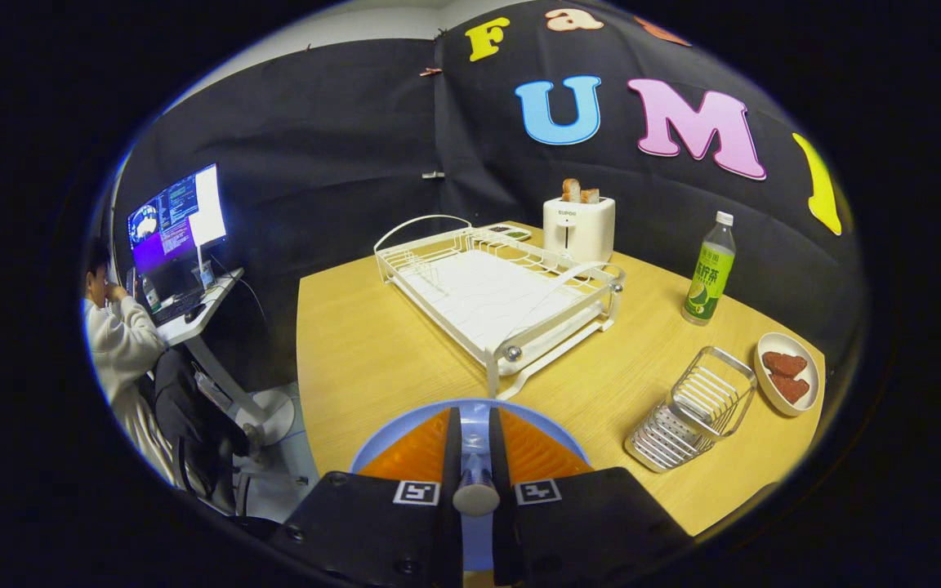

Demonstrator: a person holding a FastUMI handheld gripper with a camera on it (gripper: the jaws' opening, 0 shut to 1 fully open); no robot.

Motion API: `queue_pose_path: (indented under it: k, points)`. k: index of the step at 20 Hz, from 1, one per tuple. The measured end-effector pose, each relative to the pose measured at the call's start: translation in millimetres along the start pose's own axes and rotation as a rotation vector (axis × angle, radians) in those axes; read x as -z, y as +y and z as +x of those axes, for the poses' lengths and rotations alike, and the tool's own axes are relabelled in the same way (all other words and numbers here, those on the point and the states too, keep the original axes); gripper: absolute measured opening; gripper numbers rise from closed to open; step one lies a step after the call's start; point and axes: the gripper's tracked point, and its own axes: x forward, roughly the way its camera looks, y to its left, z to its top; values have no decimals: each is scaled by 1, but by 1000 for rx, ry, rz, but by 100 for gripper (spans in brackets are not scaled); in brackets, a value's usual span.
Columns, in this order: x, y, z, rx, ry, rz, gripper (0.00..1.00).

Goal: Take the plate from the dish rack, then take the spoon from the basket and place it into the plate.

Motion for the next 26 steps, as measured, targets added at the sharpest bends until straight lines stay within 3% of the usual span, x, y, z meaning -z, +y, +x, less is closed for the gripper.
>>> queue_pose_path:
  k: [5,10,13,16,19,26]
  points:
    - [22,1,-1,-1,51,-11,20]
    - [20,-1,-6,6,42,56,24]
    - [6,-12,-15,52,8,86,41]
    - [-21,-25,-33,109,-46,121,99]
    - [-65,-42,-64,206,-141,117,99]
    - [-152,-91,-152,549,-351,106,99]
